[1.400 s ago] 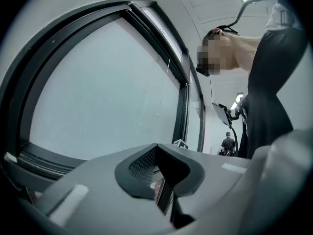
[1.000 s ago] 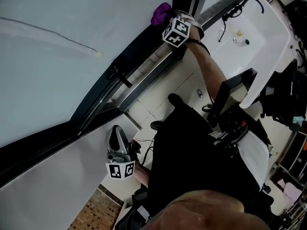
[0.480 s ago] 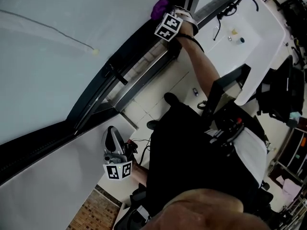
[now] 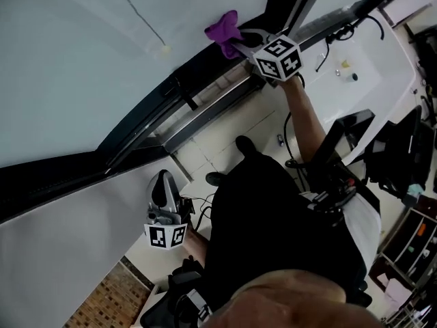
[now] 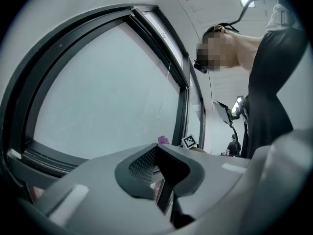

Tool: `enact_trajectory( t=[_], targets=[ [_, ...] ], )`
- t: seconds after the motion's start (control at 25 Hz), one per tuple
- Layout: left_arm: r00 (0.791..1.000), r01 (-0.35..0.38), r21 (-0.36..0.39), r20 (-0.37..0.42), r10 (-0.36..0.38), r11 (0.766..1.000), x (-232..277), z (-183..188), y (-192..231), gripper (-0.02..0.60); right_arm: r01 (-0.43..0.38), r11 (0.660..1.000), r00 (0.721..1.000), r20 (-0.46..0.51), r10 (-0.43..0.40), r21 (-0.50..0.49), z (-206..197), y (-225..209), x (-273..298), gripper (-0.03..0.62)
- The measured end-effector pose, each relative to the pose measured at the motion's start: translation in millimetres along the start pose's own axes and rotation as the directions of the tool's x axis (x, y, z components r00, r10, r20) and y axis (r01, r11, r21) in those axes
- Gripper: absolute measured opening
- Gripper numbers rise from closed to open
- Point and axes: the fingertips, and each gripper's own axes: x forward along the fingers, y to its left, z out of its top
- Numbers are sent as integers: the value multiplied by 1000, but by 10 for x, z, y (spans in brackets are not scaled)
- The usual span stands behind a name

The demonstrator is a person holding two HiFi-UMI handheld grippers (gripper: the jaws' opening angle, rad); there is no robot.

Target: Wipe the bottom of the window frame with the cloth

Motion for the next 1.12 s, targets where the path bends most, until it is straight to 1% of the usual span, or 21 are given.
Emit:
enact_trajectory(
  t=[0.04,0.08,0.16,0.2,0.24,0.28,0.32,0.4,0.44,0.48,0.64,0.72,0.84,1.0,1.12],
  targets=[
    [1000,1,0,2,-1,1000,-3,6,-6,0,-68,998,997,37,67,8,74,229,27,62],
    [1000,2,0,5,-2,1000,-4,11,-5,0,-114,993,992,52,115,-7,115,431,73,63],
    [1000,-2,-2,11,2,1000,-15,13,11,0,-160,985,986,36,163,-69,108,763,225,63],
    [1000,-5,-3,14,5,1000,-30,12,22,0,-163,980,986,10,165,-115,65,896,327,63],
    [1000,-10,-5,16,10,1000,-49,14,33,0,-151,973,988,-28,149,-172,1,999,442,63],
    [1000,-15,-6,18,15,1000,-70,22,42,0,-130,963,991,-73,116,-236,-79,1064,564,63],
    [1000,-22,-7,20,23,1000,-91,36,50,0,-104,948,990,-122,70,-302,-172,1088,691,63],
    [999,-43,-7,21,43,999,-117,70,62,0,-55,906,978,-206,-36,-419,-351,1028,908,63],
    [998,-54,-7,21,55,998,-124,85,70,0,-36,888,972,-223,-76,-459,-401,980,976,61],
    [998,-65,-7,21,65,998,-136,95,83,0,-24,875,969,-228,-99,-483,-423,951,1013,61],
    [997,-75,-6,24,75,997,-183,100,142,0,-22,843,966,-229,-120,-537,-447,955,1036,61],
    [997,-66,1,27,66,998,-135,122,104,0,-10,835,963,-230,-140,-550,-452,841,993,61],
    [998,-57,6,18,57,998,-52,134,30,0,38,833,953,-231,-197,-552,-473,532,866,61],
    [999,-46,3,10,46,999,-62,82,52,0,101,838,933,-240,-266,-537,-539,169,737,61],
    [999,-34,3,2,34,999,38,75,-13,0,162,839,911,-247,-329,-520,-549,-253,550,61]
  ],
)
